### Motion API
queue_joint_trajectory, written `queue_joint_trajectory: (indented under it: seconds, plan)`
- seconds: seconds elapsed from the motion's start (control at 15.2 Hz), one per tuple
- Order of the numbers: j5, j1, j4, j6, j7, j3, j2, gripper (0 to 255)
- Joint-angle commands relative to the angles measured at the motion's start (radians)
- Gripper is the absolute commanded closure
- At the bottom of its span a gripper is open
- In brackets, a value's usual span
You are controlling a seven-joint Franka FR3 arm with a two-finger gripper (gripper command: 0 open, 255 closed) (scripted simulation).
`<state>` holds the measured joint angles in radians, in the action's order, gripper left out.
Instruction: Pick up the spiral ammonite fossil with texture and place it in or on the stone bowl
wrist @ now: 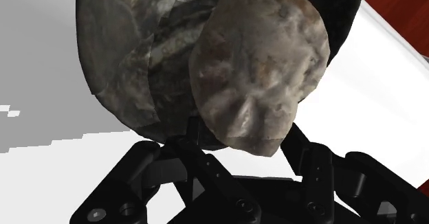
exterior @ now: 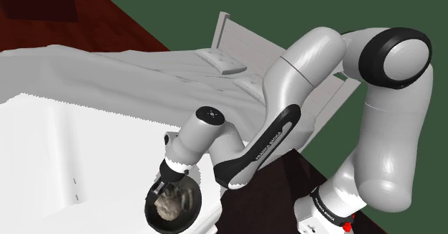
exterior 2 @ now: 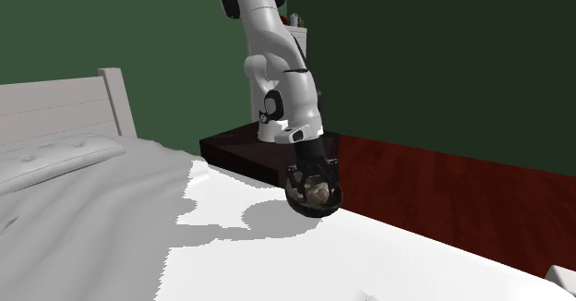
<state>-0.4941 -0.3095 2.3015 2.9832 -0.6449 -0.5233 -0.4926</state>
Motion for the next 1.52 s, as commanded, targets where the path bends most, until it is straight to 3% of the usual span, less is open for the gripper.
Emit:
queue_joint_trajectory:
  seconds: [0.0, 0.73, 1.45]
  plan:
    - [0.011, 0.015, 0.005, -0.013, 0.007, -0.020, 0.010, 255]
    - [0.155, 0.193, 0.031, -0.128, 0.109, -0.232, 0.133, 255]
    - [0.359, 0.373, 0.027, -0.251, 0.245, -0.445, 0.265, 255]
